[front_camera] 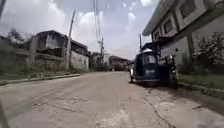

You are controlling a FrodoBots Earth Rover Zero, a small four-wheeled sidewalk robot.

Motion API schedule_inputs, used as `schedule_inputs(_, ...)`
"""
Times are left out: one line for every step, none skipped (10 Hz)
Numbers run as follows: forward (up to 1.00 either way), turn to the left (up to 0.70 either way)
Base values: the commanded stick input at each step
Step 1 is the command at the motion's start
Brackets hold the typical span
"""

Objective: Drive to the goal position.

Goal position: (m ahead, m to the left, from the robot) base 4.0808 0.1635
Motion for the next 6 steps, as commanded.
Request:
schedule_inputs(1.0, -0.28)
schedule_inputs(1.0, -0.01)
schedule_inputs(1.0, -0.09)
schedule_inputs(1.0, -0.04)
schedule_inputs(1.0, 0.0)
schedule_inputs(1.0, 0.0)
